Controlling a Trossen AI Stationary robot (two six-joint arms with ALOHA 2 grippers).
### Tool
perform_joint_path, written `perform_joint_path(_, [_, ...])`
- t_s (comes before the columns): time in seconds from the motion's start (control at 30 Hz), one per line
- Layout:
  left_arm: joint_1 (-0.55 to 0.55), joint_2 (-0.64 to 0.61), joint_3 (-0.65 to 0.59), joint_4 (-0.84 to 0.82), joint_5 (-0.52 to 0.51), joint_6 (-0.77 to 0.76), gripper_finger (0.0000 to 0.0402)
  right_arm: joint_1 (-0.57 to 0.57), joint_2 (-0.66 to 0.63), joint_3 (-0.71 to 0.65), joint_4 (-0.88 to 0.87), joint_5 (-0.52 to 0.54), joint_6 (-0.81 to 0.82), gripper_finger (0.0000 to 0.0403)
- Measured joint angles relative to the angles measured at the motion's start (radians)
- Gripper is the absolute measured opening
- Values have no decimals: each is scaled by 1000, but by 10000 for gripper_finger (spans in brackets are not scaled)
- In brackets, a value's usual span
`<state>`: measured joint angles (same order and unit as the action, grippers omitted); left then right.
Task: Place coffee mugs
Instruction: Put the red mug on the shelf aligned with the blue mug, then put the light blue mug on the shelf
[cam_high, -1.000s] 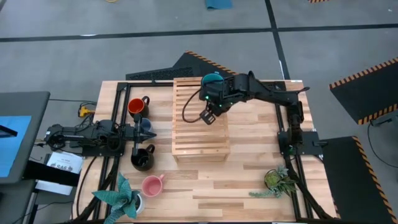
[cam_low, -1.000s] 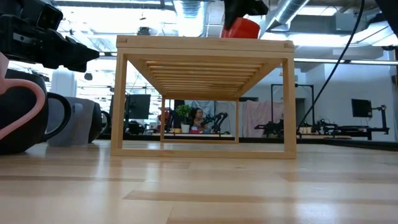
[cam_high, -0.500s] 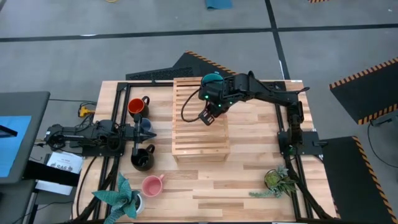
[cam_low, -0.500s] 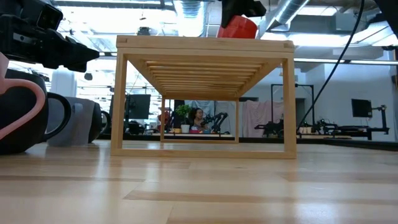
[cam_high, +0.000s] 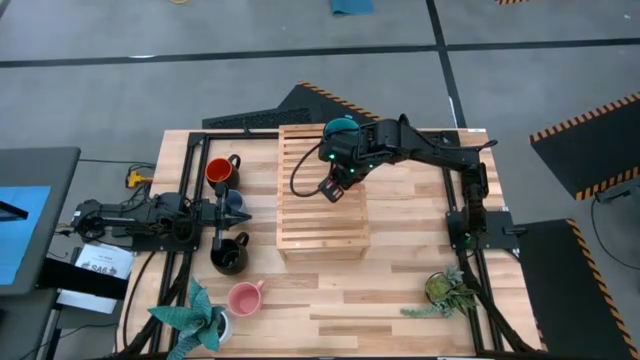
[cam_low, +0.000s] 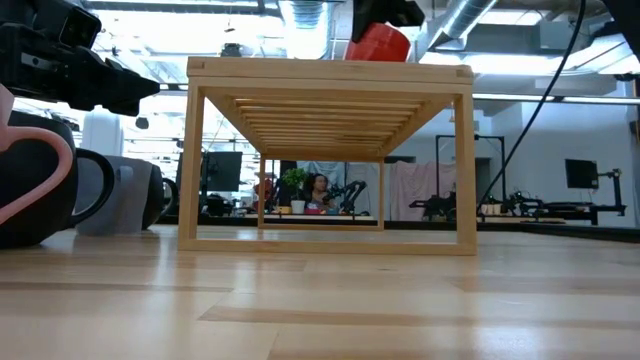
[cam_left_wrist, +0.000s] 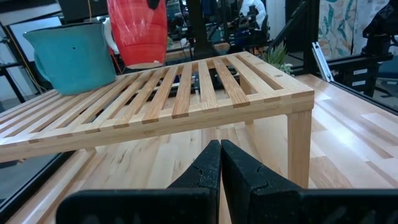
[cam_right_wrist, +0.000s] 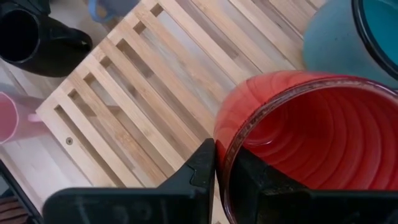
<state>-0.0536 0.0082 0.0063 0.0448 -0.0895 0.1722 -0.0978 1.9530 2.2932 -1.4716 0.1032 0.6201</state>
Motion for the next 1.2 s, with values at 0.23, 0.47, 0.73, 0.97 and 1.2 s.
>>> perform_joint_path(0.23, [0,0,0,0,0,0,0,-9,0,0,15,0,1,60])
perform_joint_path(0.47, [0,0,0,0,0,0,0,-8,19,-10,6,0,1,60])
perform_joint_path(0.73, [0,0,0,0,0,0,0,-3,53,-8,17,4,-24,63])
perform_joint_path(0.97, [0,0,0,0,0,0,0,-3,60,-11,16,37,-45,105])
perform_joint_path(1.2, [0,0,0,0,0,0,0,-7,53,-11,15,39,-57,181])
